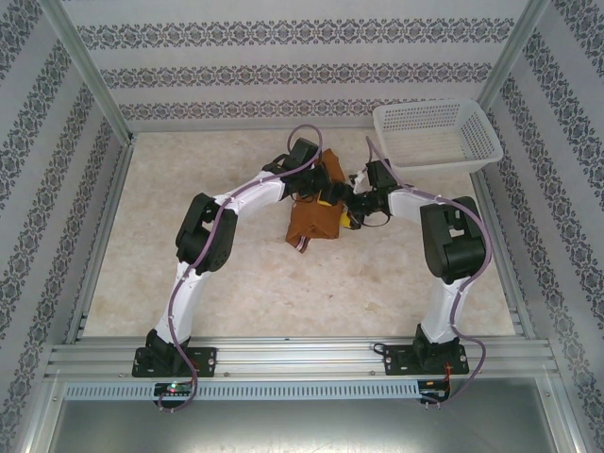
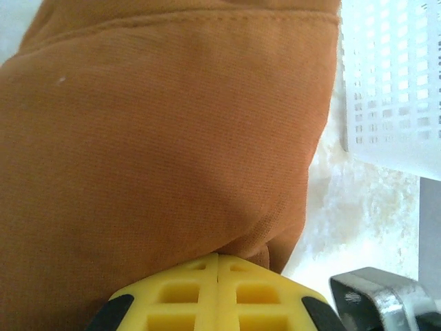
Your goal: Roll up the long pants
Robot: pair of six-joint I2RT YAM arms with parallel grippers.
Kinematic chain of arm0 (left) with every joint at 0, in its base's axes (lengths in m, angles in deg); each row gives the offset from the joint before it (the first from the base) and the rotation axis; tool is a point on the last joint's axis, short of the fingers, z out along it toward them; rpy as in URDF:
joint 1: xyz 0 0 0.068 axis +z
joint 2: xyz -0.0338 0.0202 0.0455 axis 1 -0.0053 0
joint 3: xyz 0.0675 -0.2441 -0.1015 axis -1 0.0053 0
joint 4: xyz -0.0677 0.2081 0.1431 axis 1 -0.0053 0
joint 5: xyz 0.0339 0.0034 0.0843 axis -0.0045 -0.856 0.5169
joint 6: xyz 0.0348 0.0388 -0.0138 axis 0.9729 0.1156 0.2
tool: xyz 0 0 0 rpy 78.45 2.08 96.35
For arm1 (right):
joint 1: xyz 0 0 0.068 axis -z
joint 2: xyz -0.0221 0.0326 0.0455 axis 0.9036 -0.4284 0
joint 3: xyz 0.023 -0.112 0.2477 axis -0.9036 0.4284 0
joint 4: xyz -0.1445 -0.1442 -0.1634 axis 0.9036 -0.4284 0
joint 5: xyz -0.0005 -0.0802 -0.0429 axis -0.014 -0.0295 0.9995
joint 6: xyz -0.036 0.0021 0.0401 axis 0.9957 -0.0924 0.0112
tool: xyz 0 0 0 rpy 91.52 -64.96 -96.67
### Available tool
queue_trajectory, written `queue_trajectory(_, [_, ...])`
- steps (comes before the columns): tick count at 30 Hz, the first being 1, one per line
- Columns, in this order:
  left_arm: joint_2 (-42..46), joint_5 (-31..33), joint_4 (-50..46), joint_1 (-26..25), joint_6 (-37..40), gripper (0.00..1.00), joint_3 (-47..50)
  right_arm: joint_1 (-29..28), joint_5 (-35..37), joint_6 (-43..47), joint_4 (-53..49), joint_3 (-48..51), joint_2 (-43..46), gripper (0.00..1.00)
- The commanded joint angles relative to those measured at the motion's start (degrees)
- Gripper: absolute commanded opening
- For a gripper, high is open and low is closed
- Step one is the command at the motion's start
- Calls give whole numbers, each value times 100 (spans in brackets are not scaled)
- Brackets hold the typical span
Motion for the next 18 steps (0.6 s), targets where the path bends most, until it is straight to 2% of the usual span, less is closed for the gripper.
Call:
queue_trajectory(1, [-619, -223, -1056, -465, -256, 0, 269, -842, -603, 559, -547, -243, -235, 92])
queue_trajectory(3, [-593, -212, -1055, -471, -257, 0, 269, -977, -425, 564, -526, -217, -327, 88])
queue_trajectory(4, [-586, -201, -1053, -467, -257, 0, 278, -1044, -379, 575, -504, -210, -413, 83])
queue_trajectory(9, [-541, -181, -1084, -471, -252, 0, 286, -1140, -247, 454, -141, -51, -755, 38])
queue_trajectory(10, [-515, -174, -1092, -473, -248, 0, 300, -1141, -171, 444, -75, 3, -778, 35])
queue_trajectory(12, [-463, -141, -1101, -475, -230, 0, 343, -1131, -65, 468, -57, 72, -804, 19])
queue_trajectory(16, [-395, -16, -1171, -454, -195, 0, 307, -1125, 26, 519, -92, 166, -755, 1])
queue_trajectory(18, [-365, 8, -1189, -380, -221, 0, 165, -1118, 60, 524, -98, 228, -673, 0])
